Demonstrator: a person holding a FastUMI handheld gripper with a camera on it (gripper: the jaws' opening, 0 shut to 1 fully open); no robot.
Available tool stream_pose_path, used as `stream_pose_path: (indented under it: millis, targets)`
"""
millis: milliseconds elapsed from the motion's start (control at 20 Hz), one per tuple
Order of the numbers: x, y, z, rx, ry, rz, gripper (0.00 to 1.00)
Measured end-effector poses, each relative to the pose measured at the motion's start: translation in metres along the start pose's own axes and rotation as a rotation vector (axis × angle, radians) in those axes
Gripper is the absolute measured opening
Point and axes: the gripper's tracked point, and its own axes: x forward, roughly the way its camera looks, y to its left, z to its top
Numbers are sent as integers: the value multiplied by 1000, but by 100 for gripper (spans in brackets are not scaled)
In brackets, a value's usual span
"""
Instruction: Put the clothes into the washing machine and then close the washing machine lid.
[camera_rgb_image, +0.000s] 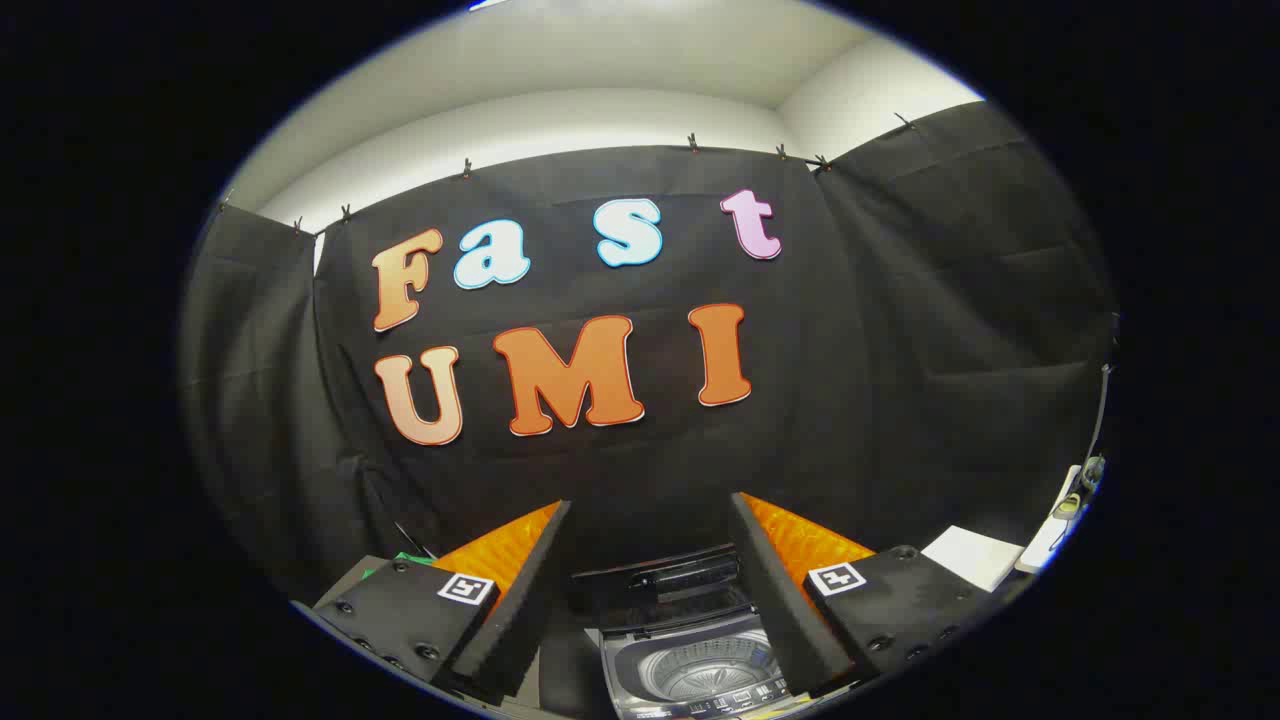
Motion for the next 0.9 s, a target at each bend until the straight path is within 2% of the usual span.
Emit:
stream_pose_path:
  millis: [900]
  targets:
    - [-5,19,-9,-8,30,31,99]
